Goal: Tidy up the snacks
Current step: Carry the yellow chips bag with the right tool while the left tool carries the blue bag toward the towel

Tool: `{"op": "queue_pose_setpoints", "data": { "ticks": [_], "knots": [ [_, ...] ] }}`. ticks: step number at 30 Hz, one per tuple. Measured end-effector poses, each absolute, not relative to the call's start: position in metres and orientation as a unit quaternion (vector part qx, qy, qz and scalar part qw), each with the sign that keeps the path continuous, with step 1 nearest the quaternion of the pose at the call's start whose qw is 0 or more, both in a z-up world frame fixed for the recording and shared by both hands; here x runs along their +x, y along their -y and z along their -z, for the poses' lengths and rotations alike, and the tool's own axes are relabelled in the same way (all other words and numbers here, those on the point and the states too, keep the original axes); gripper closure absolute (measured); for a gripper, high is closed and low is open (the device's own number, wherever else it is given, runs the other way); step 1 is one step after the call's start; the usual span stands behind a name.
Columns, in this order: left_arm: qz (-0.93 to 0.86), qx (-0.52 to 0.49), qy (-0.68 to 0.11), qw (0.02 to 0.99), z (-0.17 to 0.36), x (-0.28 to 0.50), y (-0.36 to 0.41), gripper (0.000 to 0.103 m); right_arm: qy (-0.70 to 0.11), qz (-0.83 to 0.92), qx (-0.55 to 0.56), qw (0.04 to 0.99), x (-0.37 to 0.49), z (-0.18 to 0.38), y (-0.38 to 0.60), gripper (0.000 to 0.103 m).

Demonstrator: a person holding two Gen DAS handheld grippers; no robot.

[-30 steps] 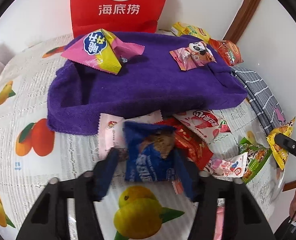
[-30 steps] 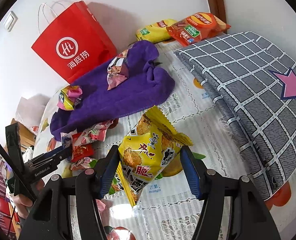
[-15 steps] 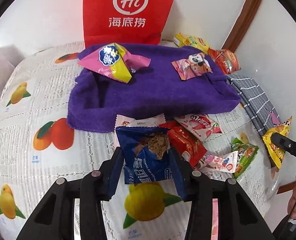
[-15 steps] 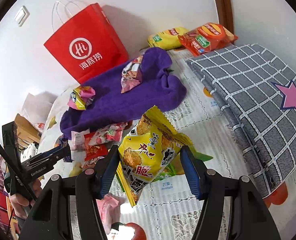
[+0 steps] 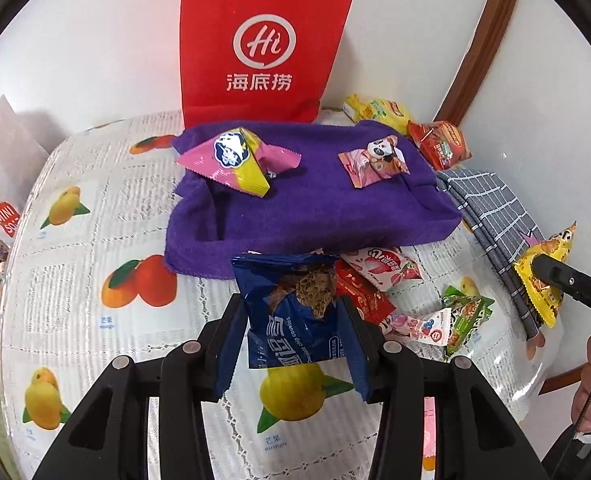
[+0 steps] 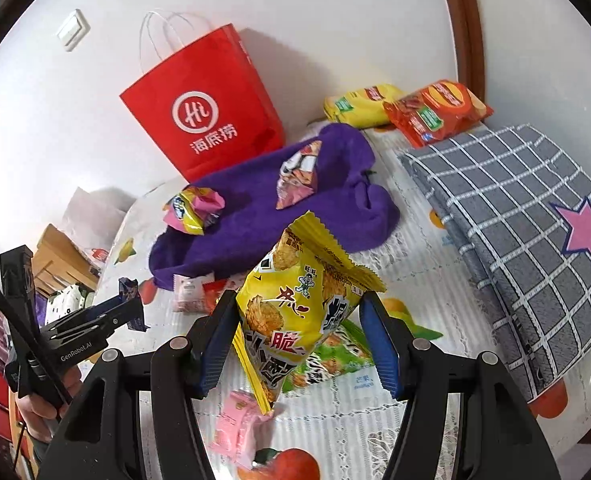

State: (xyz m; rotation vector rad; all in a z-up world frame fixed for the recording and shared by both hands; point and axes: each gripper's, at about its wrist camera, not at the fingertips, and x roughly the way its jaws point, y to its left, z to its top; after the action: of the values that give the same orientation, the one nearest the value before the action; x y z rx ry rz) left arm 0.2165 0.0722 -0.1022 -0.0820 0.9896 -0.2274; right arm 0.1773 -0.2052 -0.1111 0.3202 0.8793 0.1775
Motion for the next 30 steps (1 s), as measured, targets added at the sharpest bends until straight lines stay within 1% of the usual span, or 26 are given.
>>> {"op": "queue_pose_setpoints", "data": {
  "ticks": [6, 19, 24, 30],
  "knots": [
    [0.106, -0.042, -0.465, 0.878, 0.093, 0.213, -0.078, 0.06, -0.414, -0.093, 0.142, 0.894, 0.182, 0.101, 0.194, 0.042],
    [0.08, -0.076, -0.449, 0.887, 0.079, 0.226, -0.093, 0.059, -0.378, -0.092, 0.066, 0.919, 0.222, 0.085, 0.169, 0.042],
    [0.06, -0.074, -0.442, 0.892, 0.08, 0.24, -0.091, 0.059, -0.378, -0.101, 0.019, 0.92, 0.255, 0.094, 0.159, 0.042],
    [0.041, -0.069, -0.431, 0.899, 0.087, 0.262, -0.085, 0.059, -0.381, -0.113, 0.012, 0.918, 0.289, 0.117, 0.159, 0.042]
  ]
}}
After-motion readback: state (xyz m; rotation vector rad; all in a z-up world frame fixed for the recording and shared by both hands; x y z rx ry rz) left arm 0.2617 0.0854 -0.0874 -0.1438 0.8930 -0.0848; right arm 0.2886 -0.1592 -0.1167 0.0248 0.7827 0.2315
